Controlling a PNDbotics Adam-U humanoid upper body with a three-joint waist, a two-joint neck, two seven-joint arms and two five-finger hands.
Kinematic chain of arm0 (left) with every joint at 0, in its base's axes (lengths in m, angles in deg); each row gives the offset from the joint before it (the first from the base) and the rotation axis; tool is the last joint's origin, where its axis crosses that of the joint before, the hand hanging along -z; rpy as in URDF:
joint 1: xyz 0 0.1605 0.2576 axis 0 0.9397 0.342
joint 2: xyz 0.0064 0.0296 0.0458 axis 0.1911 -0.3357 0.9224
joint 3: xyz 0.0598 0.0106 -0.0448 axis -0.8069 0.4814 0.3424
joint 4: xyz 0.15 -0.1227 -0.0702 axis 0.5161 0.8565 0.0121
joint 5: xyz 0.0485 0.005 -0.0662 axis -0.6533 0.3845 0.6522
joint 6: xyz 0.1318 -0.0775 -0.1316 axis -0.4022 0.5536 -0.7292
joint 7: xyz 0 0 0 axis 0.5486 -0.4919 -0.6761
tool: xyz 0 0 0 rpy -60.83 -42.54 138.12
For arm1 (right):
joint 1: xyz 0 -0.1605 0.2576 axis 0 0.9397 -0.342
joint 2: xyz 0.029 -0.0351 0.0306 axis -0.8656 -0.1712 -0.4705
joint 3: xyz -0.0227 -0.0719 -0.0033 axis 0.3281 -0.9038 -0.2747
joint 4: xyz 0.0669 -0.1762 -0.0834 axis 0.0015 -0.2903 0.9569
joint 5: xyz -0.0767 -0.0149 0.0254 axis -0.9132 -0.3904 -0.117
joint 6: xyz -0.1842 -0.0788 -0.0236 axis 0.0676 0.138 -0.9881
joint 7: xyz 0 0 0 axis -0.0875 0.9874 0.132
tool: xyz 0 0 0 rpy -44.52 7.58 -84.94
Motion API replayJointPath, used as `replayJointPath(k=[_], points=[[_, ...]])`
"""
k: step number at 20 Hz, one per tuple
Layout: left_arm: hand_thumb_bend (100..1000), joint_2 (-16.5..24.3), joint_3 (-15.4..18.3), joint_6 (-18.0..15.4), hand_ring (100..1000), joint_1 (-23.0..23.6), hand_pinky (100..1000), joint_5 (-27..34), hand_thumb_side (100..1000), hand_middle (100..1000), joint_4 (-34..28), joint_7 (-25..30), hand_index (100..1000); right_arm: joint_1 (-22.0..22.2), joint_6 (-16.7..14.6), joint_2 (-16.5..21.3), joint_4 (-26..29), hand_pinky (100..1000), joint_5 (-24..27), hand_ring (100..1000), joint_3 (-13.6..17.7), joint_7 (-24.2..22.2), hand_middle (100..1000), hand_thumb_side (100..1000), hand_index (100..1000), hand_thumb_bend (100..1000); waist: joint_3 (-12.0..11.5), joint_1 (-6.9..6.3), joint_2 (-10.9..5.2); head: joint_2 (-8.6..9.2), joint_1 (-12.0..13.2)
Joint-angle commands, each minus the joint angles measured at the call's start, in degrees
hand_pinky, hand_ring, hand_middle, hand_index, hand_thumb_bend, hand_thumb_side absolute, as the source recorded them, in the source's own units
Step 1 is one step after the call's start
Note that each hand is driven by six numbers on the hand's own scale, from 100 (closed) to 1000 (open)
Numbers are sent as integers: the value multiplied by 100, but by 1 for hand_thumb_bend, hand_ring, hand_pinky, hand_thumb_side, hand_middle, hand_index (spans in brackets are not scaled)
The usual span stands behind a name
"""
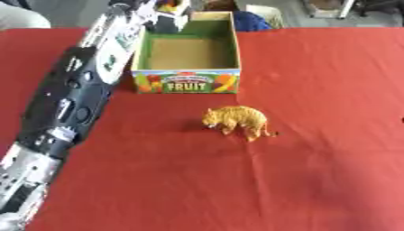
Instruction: Pick up objects on the table and place them in the box.
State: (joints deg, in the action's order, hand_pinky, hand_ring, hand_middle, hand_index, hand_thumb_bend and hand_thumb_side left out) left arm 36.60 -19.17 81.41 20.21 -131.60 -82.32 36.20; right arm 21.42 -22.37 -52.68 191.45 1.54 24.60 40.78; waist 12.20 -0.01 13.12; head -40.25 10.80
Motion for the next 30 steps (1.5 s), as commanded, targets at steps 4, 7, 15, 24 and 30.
replayJointPath(k=[4, 7, 15, 24, 30], points=[[305, -139, 390, 12, 336, -326, 473, -565, 100, 293, 1040, -347, 417, -90, -15, 77, 75, 707, 66, 863, -25, -67, 532, 382, 579, 100, 102, -13, -62, 97, 82], [447, -156, 433, -14, 424, -341, 521, -629, 100, 404, 1170, -411, 523, -92, -16, 77, 75, 707, 67, 864, -24, -71, 533, 382, 579, 100, 113, -16, -57, 102, 81], [751, -84, 641, 107, 609, -241, 639, -499, 100, 625, 1518, 34, 728, -100, -13, 71, 63, 707, 58, 864, -15, -80, 533, 383, 579, 100, 146, -50, -62, 124, 54], [632, 98, 1026, -252, 566, 248, 610, 293, 176, 577, 335, -434, 697, -411, -56, 553, 33, 710, 20, 872, -119, -206, 537, 361, 591, 100, -69, 10, -96, 89, -122], [567, -29, 1191, -725, 532, 1042, 585, 815, 223, 539, -514, -754, 668, -1103, -213, 1343, -193, 724, -32, 896, -523, -671, 563, 324, 657, 100, -253, 63, -124, 111, -282]])
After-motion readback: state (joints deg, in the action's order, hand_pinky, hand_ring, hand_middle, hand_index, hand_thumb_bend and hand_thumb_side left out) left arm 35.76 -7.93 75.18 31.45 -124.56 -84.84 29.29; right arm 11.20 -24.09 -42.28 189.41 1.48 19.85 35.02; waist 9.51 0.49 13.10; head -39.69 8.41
